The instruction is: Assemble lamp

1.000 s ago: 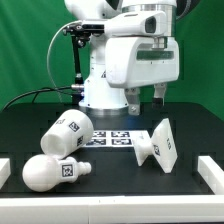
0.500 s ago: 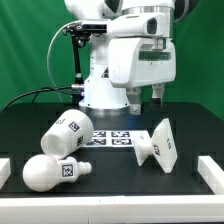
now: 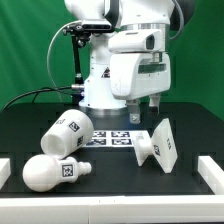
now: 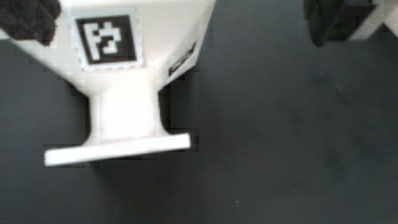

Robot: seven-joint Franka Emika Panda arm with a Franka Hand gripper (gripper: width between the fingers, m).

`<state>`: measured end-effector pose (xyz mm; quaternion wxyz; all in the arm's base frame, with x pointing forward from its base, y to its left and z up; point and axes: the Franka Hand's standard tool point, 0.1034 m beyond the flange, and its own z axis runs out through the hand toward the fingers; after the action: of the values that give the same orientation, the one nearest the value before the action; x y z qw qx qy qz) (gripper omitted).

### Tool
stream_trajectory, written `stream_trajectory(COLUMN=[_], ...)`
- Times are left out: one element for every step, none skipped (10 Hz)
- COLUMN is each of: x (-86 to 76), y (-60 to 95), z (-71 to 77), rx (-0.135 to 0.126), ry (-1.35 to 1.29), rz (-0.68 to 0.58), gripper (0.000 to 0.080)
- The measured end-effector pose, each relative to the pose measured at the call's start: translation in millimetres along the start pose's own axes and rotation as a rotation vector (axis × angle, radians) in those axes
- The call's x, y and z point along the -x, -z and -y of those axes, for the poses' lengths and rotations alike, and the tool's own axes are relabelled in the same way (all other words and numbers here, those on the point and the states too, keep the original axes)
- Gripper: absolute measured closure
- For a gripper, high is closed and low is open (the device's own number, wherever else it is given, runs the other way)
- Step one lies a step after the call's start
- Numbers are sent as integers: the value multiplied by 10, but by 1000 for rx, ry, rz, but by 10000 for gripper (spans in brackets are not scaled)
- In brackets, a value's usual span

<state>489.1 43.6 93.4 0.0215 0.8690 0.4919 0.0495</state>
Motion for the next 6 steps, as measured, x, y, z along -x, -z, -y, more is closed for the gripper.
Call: stream_trajectory(x=[3, 5, 3, 11, 23, 36], y=[-2, -4, -16, -91, -190, -275], z=[2, 4, 19, 114, 173, 183], rx=[0, -1, 0, -1, -2, -1], ry=[0, 0, 2, 10, 24, 34], rz=[0, 1, -1, -7, -13, -19], gripper=[100, 100, 100, 100, 100, 100])
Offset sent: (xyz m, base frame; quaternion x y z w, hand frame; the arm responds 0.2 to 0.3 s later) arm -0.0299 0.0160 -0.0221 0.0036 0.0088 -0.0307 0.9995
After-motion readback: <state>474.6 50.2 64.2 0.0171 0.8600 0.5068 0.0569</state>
